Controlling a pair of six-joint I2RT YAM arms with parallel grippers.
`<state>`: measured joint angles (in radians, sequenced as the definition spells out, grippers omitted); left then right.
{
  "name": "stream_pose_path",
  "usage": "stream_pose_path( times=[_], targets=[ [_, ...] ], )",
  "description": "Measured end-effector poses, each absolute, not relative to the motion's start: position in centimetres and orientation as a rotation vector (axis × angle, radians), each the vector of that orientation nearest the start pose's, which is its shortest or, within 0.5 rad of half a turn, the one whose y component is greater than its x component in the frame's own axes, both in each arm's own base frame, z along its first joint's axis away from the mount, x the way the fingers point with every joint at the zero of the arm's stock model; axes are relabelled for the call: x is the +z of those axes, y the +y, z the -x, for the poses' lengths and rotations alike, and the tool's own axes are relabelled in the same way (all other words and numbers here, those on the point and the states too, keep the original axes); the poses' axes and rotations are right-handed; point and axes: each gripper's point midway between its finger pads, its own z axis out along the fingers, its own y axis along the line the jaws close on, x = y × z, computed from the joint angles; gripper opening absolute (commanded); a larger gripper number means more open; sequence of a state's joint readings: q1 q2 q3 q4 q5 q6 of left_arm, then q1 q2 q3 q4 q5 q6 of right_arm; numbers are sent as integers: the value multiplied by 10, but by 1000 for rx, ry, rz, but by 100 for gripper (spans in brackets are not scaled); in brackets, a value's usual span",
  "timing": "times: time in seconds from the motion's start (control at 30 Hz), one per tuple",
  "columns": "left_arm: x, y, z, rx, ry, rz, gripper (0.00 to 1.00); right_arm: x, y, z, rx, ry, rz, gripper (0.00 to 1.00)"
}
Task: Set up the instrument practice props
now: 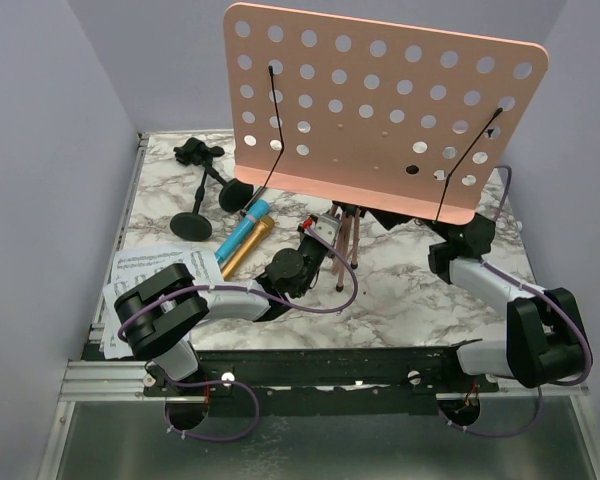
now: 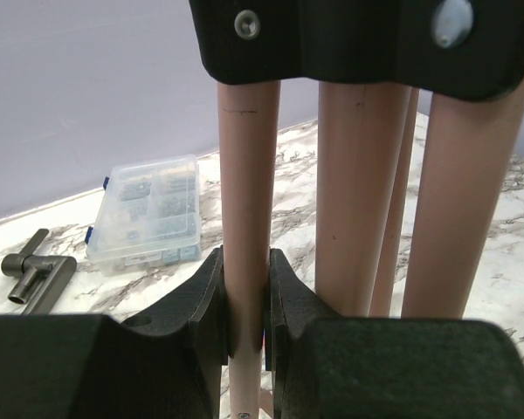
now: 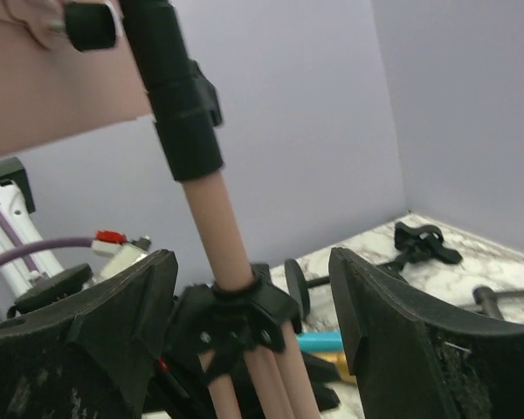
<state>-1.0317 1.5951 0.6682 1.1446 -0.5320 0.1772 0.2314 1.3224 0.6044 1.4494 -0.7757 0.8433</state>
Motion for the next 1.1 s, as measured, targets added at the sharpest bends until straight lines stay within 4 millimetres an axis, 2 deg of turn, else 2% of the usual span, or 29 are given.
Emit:
stream_pose_path(
  times=[0.17,0.5,0.63,0.73,0.87,1.1],
  targets=[
    [225,-334,-311,-354,1339,-381,0,375,235,-282,1303,978,550,79],
    [225,-334,-311,-353,1339,-378,0,385,260,-300,1292,959,581,73],
    [226,-328,-316,-342,1346,-344,0,386,270,-305,1285,962,602,60],
    [226,-324,-319,-337,1351,-321,0,390,275,-306,1277,953,629,54],
    [226,-323,-320,-333,1352,-312,0,394,279,-306,1262,938,657,41],
    [225,-325,-321,-332,1347,-311,0,405,282,-306,1249,918,682,4]
  ],
)
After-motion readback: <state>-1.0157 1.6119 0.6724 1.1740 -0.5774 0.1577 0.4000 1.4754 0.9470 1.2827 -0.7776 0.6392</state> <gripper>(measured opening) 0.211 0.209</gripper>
